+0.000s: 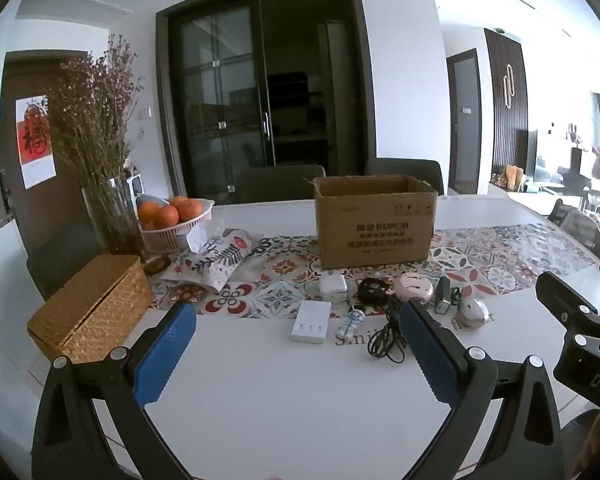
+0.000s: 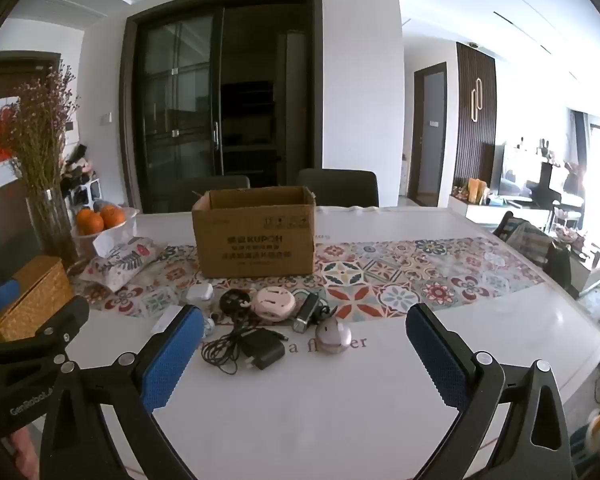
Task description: Organize rigid objects
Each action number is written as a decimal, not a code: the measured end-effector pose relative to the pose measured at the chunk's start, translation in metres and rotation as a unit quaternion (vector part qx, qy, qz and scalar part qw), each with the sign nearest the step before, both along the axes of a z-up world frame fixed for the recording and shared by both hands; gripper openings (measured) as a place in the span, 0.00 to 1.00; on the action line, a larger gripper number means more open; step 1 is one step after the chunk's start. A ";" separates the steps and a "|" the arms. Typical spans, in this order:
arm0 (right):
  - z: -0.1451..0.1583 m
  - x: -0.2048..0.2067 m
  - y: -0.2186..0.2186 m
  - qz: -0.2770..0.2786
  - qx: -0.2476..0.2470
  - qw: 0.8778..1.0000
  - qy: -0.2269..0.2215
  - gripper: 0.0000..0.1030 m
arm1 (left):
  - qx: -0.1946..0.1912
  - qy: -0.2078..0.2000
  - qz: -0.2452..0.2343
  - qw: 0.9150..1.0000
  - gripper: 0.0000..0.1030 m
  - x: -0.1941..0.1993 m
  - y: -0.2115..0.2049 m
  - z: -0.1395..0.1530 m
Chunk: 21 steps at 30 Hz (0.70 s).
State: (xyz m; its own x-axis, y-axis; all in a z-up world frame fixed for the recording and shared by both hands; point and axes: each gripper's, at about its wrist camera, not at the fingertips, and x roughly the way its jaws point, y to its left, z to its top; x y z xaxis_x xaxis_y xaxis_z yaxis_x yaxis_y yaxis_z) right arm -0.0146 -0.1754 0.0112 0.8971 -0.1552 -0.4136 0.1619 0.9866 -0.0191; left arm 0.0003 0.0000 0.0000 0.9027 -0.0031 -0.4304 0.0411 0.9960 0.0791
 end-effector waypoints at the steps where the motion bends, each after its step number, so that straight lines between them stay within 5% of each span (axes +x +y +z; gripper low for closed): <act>1: 0.000 0.000 -0.001 -0.001 -0.001 1.000 -0.001 0.99 | -0.001 0.001 -0.001 1.000 1.00 0.000 0.000 0.000; 21: 0.000 -0.001 0.000 0.007 0.006 1.000 -0.006 0.99 | -0.005 -0.009 0.004 1.000 1.00 -0.002 0.003 0.003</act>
